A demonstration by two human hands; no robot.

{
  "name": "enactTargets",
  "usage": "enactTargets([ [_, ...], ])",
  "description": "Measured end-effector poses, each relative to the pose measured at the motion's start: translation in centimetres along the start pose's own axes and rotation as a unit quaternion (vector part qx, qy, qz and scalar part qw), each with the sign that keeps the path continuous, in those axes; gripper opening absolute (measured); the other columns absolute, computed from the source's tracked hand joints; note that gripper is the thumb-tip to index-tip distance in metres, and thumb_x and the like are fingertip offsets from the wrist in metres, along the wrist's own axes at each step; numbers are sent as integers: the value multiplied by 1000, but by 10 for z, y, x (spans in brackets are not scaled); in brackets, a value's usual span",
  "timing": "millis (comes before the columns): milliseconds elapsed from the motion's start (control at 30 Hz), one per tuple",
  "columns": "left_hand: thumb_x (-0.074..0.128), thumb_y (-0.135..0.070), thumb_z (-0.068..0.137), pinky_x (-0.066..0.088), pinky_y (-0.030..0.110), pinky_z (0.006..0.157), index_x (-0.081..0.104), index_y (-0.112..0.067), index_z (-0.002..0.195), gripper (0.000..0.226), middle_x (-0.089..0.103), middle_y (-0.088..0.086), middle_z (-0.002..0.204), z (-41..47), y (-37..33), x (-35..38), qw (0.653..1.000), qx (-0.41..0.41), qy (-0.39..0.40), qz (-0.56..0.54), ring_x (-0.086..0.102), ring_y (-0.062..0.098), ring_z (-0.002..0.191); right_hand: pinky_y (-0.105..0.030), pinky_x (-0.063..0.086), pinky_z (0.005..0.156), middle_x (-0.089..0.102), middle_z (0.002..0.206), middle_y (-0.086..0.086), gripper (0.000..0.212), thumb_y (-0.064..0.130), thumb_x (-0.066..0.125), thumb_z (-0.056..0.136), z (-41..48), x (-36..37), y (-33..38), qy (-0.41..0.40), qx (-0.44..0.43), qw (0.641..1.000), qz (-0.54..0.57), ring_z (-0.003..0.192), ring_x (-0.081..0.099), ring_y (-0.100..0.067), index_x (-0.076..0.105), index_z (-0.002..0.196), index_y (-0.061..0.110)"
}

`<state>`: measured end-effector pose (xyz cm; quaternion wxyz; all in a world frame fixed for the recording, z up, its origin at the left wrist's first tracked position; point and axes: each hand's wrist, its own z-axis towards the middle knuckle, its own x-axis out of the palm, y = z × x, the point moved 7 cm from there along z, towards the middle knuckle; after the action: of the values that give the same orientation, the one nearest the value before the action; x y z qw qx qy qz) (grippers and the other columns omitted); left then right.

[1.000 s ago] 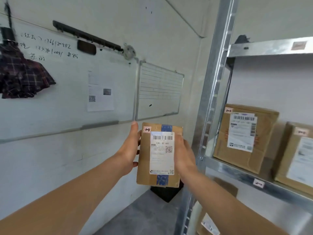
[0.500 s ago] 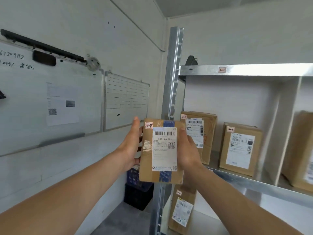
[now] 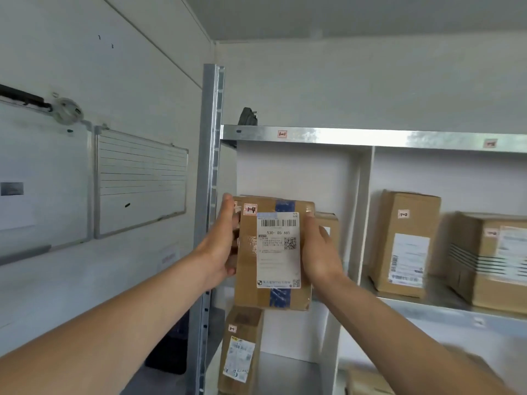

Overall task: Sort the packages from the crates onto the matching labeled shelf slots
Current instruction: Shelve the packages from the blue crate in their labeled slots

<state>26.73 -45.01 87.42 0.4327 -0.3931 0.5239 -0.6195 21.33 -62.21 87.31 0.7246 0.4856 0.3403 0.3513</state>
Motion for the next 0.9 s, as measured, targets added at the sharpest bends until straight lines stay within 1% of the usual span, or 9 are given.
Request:
enactTargets([
  [67,14,-93,77,50,43,82,63,-45,129,86,65,2,131,3,0,27,1000,-3,26,0,60,25,114,-50,53,99,72,111,5,80,87,18,75,0,-28,-1,-18,-1,1000,-17,100,69,-22,63,117,35],
  [233,13,-91,81,41,59,106,70,-43,121,84,68,0,127,1,-1,91,997,-2,74,-21,60,27,119,-52,51,101,70,111,4,82,91,23,76,2,-93,-7,-56,16,998,-21,104,67,-24,62,120,34],
  [367,12,-89,83,40,55,102,70,-47,118,80,66,-1,129,2,-7,142,994,-2,106,-22,57,25,120,-56,52,101,73,114,2,91,96,22,68,3,-141,-15,-94,16,995,-31,106,69,-27,63,122,36],
  [500,12,-89,83,43,53,99,68,-44,124,82,63,1,134,3,-11,191,989,-3,143,-28,54,26,125,-53,47,107,68,123,1,80,86,24,88,-4,-194,-7,-135,5,990,-51,113,63,-26,59,132,29],
  [600,13,-95,77,32,62,111,65,-47,127,86,60,0,141,1,-11,225,984,-1,175,-33,49,29,133,-57,45,108,67,127,2,99,96,20,70,-9,-224,-6,-150,12,986,-68,116,63,-28,58,135,32],
  [667,13,-96,75,34,63,110,66,-49,122,85,64,0,135,-2,-13,245,981,2,191,-33,53,29,127,-58,43,110,65,132,2,104,96,19,66,-16,-242,-7,-169,17,983,-73,121,60,-29,56,139,33],
  [767,10,-94,78,38,59,105,66,-49,124,85,64,0,134,-7,-11,278,975,2,221,-31,54,28,126,-58,40,113,61,139,0,97,90,19,79,-30,-272,-9,-204,26,975,-87,127,57,-31,53,145,28],
  [867,10,-93,79,45,47,92,60,-47,132,86,61,-1,137,-14,-8,308,966,-3,256,-34,53,27,125,-57,41,112,62,139,-1,109,93,17,65,-43,-299,-12,-243,33,965,-91,126,58,-30,55,144,27],
  [900,11,-94,77,44,49,95,59,-47,134,88,60,-2,139,-16,-6,318,964,-4,265,-33,53,26,126,-57,42,111,63,137,0,110,92,16,63,-47,-307,-13,-255,36,962,-92,124,59,-30,56,142,27],
])
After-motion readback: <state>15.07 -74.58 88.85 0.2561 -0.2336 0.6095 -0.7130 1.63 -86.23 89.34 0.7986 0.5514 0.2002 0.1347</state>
